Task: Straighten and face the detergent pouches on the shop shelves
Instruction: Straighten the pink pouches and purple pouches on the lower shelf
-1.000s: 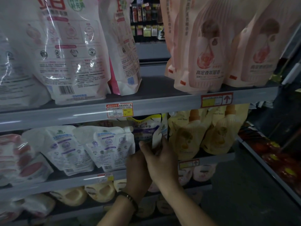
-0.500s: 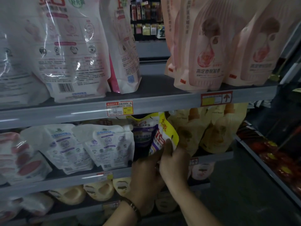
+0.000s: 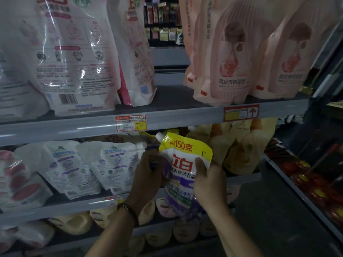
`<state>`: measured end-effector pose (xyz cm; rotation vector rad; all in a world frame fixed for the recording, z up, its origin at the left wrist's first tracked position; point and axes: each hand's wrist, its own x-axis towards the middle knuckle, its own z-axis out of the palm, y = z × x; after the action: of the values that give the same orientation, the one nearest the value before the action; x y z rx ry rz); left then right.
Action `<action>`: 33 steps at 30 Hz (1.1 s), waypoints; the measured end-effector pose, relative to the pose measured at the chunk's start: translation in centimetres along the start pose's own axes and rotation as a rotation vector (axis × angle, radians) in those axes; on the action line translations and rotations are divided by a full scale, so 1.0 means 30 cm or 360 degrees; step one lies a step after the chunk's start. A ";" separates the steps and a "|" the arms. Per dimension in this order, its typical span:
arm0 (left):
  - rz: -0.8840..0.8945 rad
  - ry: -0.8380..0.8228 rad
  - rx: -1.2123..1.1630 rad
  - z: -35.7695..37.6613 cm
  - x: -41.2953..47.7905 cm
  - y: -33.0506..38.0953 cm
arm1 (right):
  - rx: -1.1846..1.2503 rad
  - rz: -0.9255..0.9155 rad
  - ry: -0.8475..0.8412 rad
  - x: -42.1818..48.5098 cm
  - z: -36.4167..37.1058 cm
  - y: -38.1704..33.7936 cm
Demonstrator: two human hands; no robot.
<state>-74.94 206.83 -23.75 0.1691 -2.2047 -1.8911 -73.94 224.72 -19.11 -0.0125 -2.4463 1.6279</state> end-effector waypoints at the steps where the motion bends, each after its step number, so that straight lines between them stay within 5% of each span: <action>1: -0.0016 -0.0009 0.0021 0.002 0.002 -0.002 | 0.0003 0.0024 -0.0023 0.007 -0.003 0.005; 11: -0.0136 0.0006 0.0107 -0.044 0.033 -0.044 | -0.0001 -0.0079 -0.0226 0.100 -0.019 0.041; 16: 0.0086 0.0020 0.0419 -0.094 0.046 -0.036 | -0.0041 -0.0189 -0.0326 0.164 -0.037 0.049; 26: 0.0156 0.0237 0.0758 -0.126 0.076 -0.069 | -0.0631 -0.0310 -0.0239 0.275 -0.016 0.061; 33: 0.0289 0.0255 0.0803 -0.125 0.073 -0.064 | -0.0238 -0.0280 -0.0211 0.303 0.037 0.080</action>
<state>-76.25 202.41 -24.90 0.1885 -2.4420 -1.1598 -83.29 225.72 -20.25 0.2892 -2.5784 1.4122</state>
